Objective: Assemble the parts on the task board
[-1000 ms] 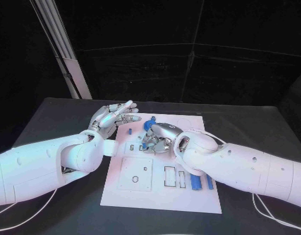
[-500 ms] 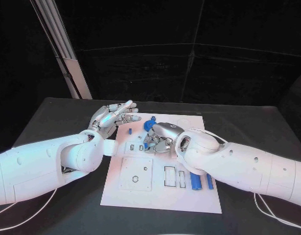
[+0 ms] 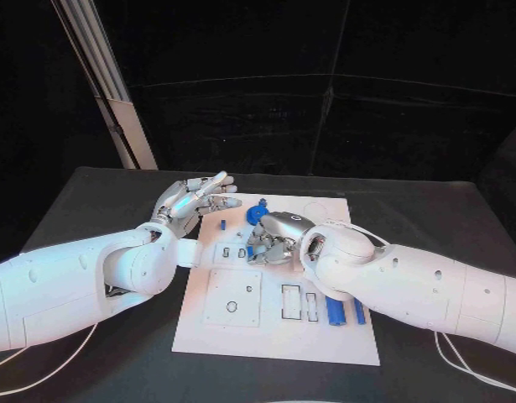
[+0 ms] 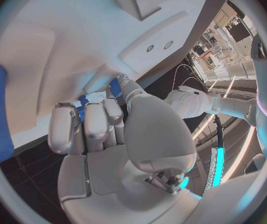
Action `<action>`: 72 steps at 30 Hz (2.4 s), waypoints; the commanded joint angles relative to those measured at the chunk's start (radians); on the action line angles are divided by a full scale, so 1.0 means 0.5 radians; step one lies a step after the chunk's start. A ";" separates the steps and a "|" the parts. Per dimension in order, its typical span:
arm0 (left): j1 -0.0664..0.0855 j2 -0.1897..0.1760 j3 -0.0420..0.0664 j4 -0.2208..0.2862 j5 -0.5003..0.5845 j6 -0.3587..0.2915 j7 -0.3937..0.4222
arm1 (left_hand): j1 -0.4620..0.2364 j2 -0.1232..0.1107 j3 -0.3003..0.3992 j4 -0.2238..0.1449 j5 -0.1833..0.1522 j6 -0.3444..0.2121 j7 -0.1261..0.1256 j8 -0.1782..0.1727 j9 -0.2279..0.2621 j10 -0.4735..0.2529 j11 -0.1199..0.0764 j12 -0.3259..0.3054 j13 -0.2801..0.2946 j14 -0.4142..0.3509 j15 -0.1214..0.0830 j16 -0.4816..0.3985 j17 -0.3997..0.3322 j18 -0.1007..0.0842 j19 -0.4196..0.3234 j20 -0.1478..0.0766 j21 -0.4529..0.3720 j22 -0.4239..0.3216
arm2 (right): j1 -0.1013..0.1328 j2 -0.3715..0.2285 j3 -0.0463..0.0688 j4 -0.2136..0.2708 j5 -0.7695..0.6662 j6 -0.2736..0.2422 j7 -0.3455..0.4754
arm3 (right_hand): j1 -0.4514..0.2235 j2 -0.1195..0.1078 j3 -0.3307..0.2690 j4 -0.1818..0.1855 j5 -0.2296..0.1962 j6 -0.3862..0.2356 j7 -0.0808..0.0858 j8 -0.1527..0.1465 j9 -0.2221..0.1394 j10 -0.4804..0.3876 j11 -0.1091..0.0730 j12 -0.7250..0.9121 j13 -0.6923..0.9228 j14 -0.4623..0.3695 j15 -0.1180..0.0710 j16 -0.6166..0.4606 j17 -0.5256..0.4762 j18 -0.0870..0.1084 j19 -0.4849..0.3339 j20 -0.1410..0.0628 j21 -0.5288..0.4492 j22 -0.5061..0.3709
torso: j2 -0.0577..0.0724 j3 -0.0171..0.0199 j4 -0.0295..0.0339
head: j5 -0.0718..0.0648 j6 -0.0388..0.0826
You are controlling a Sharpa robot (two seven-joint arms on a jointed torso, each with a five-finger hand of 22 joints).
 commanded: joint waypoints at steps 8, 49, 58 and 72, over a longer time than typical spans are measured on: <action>0.003 -0.001 0.002 0.003 0.000 0.033 0.012 | 0.013 0.001 0.001 -0.012 0.000 -0.011 0.001 0.003 0.000 -0.009 0.005 -0.007 -0.002 -0.016 0.004 -0.013 0.002 0.029 0.004 0.004 -0.012 -0.002 | -0.002 0.004 -0.004 0.005 -0.031 0.028 -0.055 | -0.050 -0.015 -0.015 0.023 0.029 -0.031 0.004 -0.017 0.003 -0.030 0.003 -0.029 -0.017 0.009 0.014 -0.019 -0.016 -0.007 -0.019 0.005 -0.011 -0.014 | 0.001 0.0006 0.000 | 0.001 -0.001; 0.163 -0.023 0.002 -0.141 -1.232 0.366 -1.208 | -0.154 -0.057 -0.270 0.136 -0.009 0.035 -0.227 0.386 0.110 0.335 -0.256 1.134 0.883 0.712 -0.305 2.343 2.339 0.002 0.722 -0.319 1.069 0.658 | 0.189 -0.660 0.089 0.299 1.437 -0.149 0.800 | 0.198 0.113 -0.177 0.139 0.181 -0.172 0.035 0.047 0.006 -0.514 0.043 -1.147 -1.018 -0.332 0.044 -1.093 -1.095 0.217 -0.730 0.031 -0.888 -1.326 | -0.100 0.0316 -0.023 | 0.055 -0.013; 0.283 0.073 0.002 -0.194 -1.917 0.731 -1.947 | -0.253 -0.075 -0.457 0.375 -0.018 0.028 -0.276 0.695 0.226 0.383 -0.302 1.514 1.242 0.786 -0.328 2.511 2.594 -0.041 0.769 -0.338 1.513 1.188 | 0.204 -0.791 0.094 0.234 1.703 -0.032 0.899 | 0.267 -0.003 0.173 0.172 0.073 -0.119 0.128 -0.017 -0.005 -0.380 0.144 -2.059 -1.864 -0.707 0.230 -1.932 -1.463 0.205 -0.961 0.188 -1.676 -1.821 | -0.137 0.0462 -0.043 | 0.083 -0.036; 0.318 0.334 0.003 -0.375 -2.161 0.975 -2.293 | -0.300 0.084 -0.638 0.382 -0.042 0.002 -0.332 0.940 0.383 0.498 -0.354 1.703 1.495 0.817 -0.375 2.586 2.720 -0.141 0.977 -0.391 1.973 1.846 | 0.207 -0.795 0.094 0.129 1.744 -0.049 0.936 | 0.204 -0.070 0.404 0.092 0.080 -0.114 0.145 -0.049 -0.004 -0.276 0.177 -2.160 -2.242 -0.496 0.228 -2.242 -1.682 0.209 -0.696 0.191 -1.988 -2.071 | -0.142 0.0471 -0.041 | 0.115 -0.051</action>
